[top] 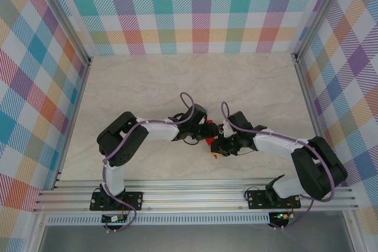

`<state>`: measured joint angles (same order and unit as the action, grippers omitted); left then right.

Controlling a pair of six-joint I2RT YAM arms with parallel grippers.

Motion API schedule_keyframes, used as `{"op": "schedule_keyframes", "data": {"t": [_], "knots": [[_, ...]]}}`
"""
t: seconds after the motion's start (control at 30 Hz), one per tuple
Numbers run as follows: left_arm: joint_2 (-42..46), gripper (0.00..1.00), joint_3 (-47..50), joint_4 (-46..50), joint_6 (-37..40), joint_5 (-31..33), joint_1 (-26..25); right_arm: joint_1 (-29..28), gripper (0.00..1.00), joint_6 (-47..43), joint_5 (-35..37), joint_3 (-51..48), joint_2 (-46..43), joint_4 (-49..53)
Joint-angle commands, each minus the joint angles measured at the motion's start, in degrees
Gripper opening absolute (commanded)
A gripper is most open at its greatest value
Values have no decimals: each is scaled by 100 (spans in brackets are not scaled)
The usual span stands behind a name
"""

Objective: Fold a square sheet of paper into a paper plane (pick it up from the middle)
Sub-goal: Fold the wing for the fifth time at the center of the table.

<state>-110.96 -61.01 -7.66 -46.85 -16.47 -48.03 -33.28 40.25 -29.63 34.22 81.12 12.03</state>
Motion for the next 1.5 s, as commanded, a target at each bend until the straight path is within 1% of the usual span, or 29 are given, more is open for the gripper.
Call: {"op": "schedule_keyframes", "data": {"t": [0.0,0.1,0.2,0.43,0.8,0.93,1.03,1.13,1.2,1.3,1.47], "knots": [[-167,49,-80,309,61,-32,-71,-56,13,26,141,129,256,75],[-163,49,-74,332,75,-18,-70,-44,13,-74,443,71,321,297],[-154,49,-52,335,81,-19,-71,-9,12,-120,586,-21,366,396],[-176,48,-51,322,86,-23,-66,79,12,-120,637,-268,335,353],[-207,48,-69,322,80,-32,-68,308,9,-115,433,-803,475,136],[-214,48,-77,327,80,-14,-66,323,8,-190,62,-912,266,75],[-218,48,-101,331,79,-5,-66,322,8,-301,6,-972,89,226],[-238,48,-112,305,60,-20,-66,317,8,-308,-60,-1033,158,251],[-242,48,-113,289,60,-32,-66,322,6,-252,118,-958,173,477],[-212,48,-95,282,45,-23,-71,322,6,-160,315,-922,-68,667],[-216,48,-86,260,44,-57,-66,322,7,-69,205,-735,-632,604]]}}
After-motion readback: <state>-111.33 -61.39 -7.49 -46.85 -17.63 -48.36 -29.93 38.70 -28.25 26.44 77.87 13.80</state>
